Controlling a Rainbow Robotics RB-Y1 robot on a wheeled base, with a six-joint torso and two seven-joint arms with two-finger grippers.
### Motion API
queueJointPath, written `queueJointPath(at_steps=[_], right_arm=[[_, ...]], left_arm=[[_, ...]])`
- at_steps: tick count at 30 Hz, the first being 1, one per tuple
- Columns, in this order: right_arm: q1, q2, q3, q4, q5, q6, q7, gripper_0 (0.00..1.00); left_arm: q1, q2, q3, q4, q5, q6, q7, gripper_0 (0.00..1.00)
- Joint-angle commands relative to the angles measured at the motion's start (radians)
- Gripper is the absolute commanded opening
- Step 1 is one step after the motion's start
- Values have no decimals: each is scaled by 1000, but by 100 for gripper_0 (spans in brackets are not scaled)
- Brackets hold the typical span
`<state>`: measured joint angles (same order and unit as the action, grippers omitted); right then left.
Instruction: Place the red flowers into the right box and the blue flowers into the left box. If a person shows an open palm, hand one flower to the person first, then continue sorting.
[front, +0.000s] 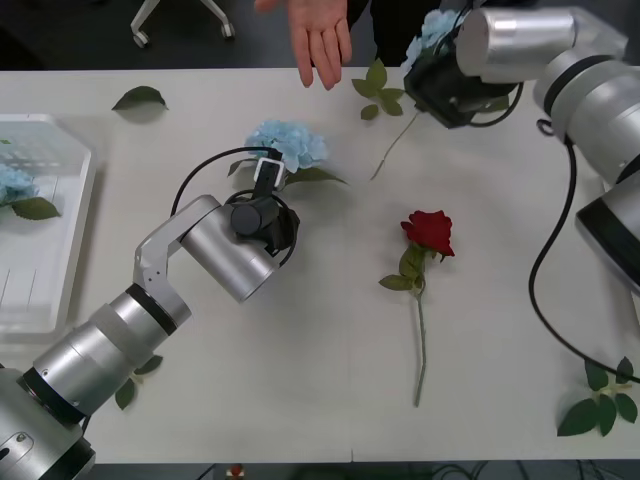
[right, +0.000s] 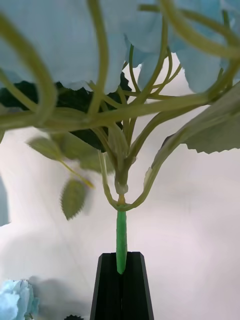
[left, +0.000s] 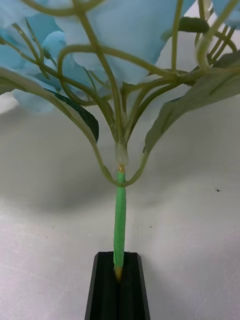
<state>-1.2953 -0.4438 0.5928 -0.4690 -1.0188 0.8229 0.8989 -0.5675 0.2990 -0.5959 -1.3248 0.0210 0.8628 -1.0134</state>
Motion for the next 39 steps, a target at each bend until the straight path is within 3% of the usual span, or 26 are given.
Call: queueJointPath(at_steps=[1,13,18,29,39], right_arm=[[-28,-131,-67,-115,-75,-5,245,0],[82,-328,-185,-261,-587,-50,951,0],[156,-369,-266,-392,-678,-53,1167,0],[369,-411,-444,-660,-971,-73,1437,0],[421,-388,-465,-790,-1159,-93,1697,0]], left_arm=[[-3,14,-4,-27,-7,1,-7,0],[-3,14,-4,-27,-7,1,-7,0],[-3,15,-4,-28,-9,1,-7,0],[-3,14,-4,-28,-9,1,-8,0],[-3,15,-5,-28,-9,1,-7,0]])
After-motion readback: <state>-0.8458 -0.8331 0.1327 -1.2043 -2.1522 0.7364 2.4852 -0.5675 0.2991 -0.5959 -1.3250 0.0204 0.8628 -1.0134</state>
